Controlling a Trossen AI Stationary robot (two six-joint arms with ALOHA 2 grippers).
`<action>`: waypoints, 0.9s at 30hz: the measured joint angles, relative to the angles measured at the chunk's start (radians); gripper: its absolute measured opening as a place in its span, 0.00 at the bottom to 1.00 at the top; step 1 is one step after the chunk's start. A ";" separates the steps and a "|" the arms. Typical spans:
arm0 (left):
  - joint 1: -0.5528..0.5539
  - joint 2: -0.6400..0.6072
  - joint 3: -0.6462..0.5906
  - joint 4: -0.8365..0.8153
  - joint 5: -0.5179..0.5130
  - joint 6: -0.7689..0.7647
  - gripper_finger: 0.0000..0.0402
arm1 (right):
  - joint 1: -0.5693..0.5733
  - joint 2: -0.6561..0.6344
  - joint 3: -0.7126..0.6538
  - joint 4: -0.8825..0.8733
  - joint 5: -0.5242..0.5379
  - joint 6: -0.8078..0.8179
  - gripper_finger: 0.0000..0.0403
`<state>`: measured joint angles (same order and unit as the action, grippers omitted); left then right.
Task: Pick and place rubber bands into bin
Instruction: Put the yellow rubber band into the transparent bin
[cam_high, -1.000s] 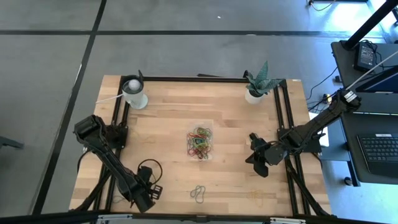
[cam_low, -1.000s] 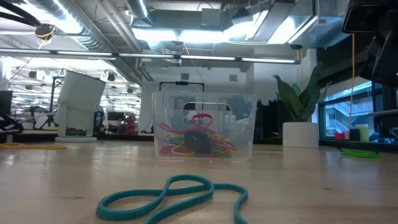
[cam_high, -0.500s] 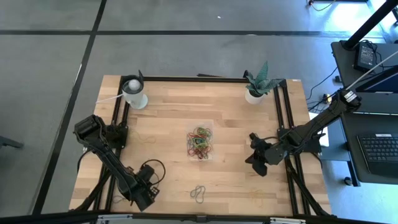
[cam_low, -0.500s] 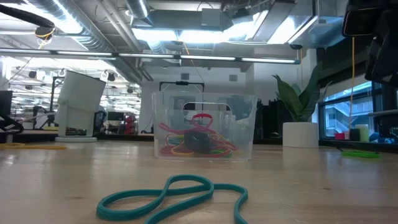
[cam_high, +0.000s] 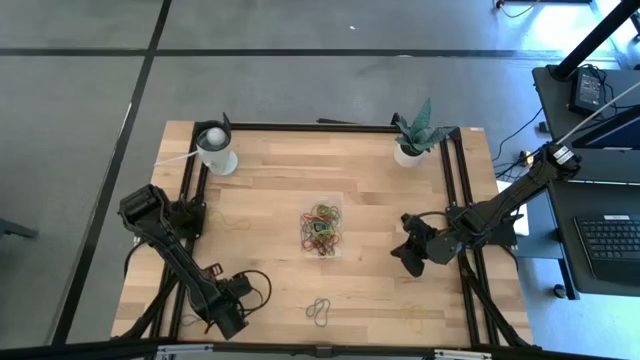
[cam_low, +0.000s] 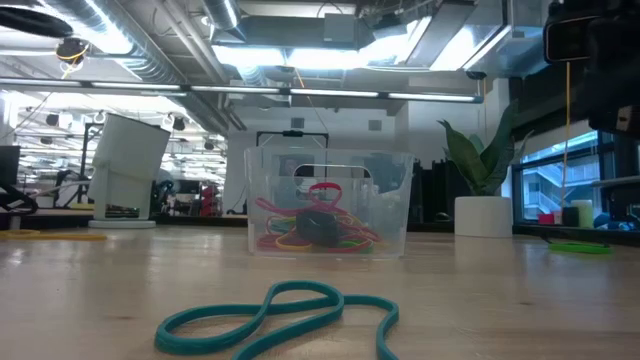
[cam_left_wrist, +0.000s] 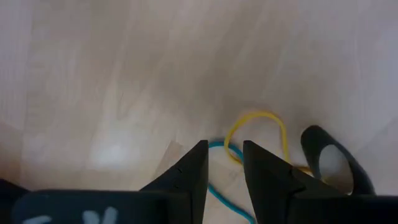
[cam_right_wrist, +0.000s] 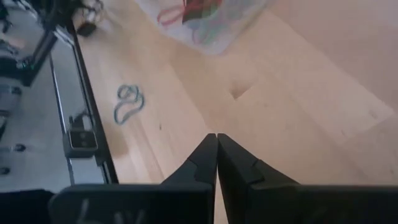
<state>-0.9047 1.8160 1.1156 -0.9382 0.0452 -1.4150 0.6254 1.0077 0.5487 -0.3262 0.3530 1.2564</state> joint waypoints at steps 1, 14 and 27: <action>-0.003 0.000 0.000 0.001 -0.001 0.013 0.23 | 0.000 0.000 0.000 0.005 0.014 0.000 0.04; -0.031 0.005 -0.004 0.051 -0.128 0.158 0.15 | 0.000 0.000 0.000 0.043 0.100 0.000 0.04; -0.045 0.028 -0.040 0.100 -0.105 0.216 0.02 | -0.001 0.000 0.000 0.046 0.101 -0.003 0.04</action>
<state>-0.9500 1.8440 1.0757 -0.8378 -0.0602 -1.1990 0.6247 1.0077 0.5488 -0.2802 0.4542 1.2533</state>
